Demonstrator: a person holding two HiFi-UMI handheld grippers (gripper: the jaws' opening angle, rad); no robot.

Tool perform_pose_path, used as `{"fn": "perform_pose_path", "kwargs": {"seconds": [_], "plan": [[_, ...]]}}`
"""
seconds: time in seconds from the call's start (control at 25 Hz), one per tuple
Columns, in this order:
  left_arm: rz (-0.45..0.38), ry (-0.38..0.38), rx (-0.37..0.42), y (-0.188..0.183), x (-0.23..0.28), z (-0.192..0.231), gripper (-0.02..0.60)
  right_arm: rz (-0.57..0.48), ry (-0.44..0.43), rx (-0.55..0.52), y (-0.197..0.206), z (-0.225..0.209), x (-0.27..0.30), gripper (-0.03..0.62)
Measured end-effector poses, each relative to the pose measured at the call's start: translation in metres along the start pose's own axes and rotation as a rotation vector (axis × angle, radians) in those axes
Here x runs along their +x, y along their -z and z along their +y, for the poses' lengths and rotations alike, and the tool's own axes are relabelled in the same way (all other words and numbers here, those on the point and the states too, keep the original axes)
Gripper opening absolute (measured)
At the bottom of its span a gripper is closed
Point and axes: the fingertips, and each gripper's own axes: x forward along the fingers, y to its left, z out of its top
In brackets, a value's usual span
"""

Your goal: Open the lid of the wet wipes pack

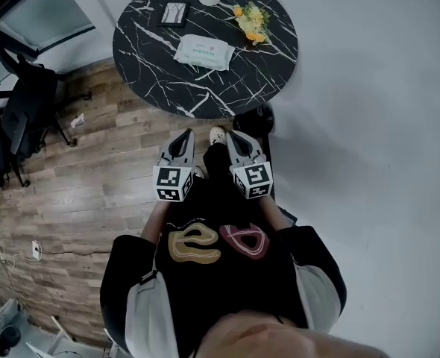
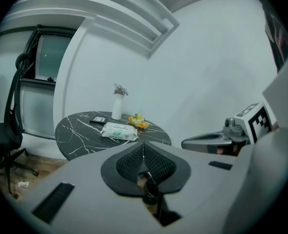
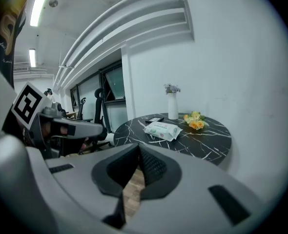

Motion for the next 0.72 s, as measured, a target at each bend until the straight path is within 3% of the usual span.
{"fn": "perform_pose_path", "kwargs": {"seconds": [0.72], "plan": [[0.007, -0.083, -0.013, -0.04, 0.09, 0.036, 0.018, -0.003, -0.099, -0.041, -0.048, -0.069, 0.089, 0.012]]}}
